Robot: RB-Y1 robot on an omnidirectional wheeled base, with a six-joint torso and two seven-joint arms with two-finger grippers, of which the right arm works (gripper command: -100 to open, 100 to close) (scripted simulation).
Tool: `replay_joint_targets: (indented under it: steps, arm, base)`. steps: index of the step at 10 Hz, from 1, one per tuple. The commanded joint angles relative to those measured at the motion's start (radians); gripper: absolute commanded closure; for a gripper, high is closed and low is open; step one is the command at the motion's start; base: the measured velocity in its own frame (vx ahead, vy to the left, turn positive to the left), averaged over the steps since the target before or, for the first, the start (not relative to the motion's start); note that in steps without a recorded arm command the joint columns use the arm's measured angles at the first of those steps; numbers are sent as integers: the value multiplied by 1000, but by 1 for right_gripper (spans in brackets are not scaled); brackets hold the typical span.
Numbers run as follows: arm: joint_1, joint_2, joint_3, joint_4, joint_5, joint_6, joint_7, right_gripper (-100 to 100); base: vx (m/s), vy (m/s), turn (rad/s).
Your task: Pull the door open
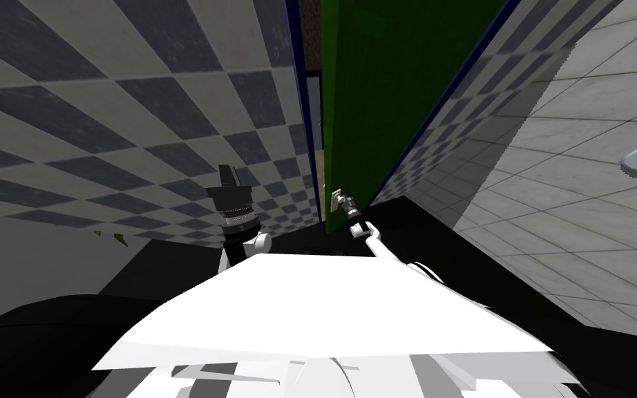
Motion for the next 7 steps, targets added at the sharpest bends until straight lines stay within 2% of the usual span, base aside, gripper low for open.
replay_joint_targets:
  steps: [1,4,5,7]
  arm:
    - [13,16,28,-34,7,-9,0,100]
    - [13,16,28,-34,7,-9,0,100]
    - [8,-10,11,-9,-17,-1,-38,100]
    - [5,-15,21,-9,-30,1,-72,100]
  base:
    - [0,0,0]
    - [5,3,2]
    - [-46,-99,64]
    - [-75,-132,68]
